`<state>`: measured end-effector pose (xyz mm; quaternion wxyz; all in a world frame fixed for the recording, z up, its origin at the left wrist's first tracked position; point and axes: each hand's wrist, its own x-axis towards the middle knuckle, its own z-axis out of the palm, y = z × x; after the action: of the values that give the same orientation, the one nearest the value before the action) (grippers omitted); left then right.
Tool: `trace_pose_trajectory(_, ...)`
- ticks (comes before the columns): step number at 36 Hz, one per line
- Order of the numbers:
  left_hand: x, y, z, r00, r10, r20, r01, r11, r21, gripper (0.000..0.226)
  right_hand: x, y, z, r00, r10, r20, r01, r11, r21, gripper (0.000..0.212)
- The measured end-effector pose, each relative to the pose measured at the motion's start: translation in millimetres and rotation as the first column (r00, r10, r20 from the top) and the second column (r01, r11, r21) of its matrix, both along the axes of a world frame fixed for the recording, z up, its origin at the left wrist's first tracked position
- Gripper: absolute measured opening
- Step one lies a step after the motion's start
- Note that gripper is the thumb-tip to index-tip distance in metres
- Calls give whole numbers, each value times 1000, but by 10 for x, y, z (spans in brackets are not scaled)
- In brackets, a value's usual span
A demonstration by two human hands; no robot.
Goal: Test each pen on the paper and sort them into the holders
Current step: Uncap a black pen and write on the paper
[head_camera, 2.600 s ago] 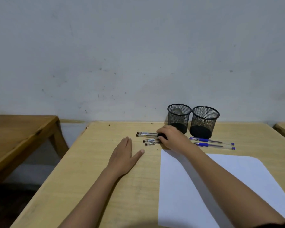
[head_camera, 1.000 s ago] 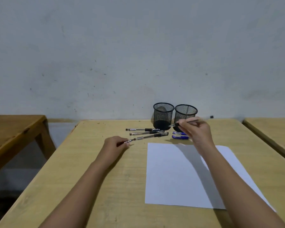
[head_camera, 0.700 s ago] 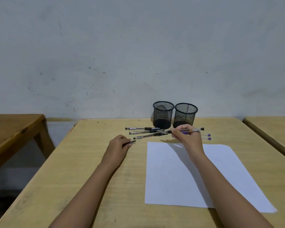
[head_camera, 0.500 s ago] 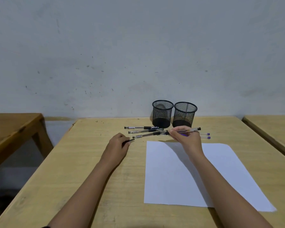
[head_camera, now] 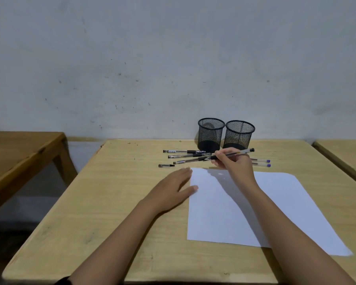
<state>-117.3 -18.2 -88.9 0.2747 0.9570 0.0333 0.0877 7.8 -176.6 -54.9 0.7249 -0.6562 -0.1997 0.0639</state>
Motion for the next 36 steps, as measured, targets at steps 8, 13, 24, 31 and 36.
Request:
trace_pose_trajectory(8, -58, -176, -54, 980, 49, -192, -10, 980, 200, 69, -39, 200, -89, 1000, -10, 28, 13, 992, -122, 19)
trace_pose_trajectory(13, -67, -222, -92, 978, 88, -189, -46, 975, 217, 69, -33, 354, -126, 1000, -14, -12, 12, 986, -165, 18)
trace_pose_trajectory(24, -62, -232, -128, 976, 93, -198, -43, 970, 240, 67, -36, 562, -208, 996, -2, -87, -8, 994, -112, 31)
trace_pose_trajectory(31, -53, -231, -110, 976, 99, -194, -45, 964, 262, 67, -100, 639, -157, 996, 2, -89, -14, 991, -137, 39)
trace_pose_trajectory(36, -68, -234, -92, 972, 106, -208, -48, 963, 266, 66, -87, 682, -178, 1000, 6, -30, -11, 988, -151, 42)
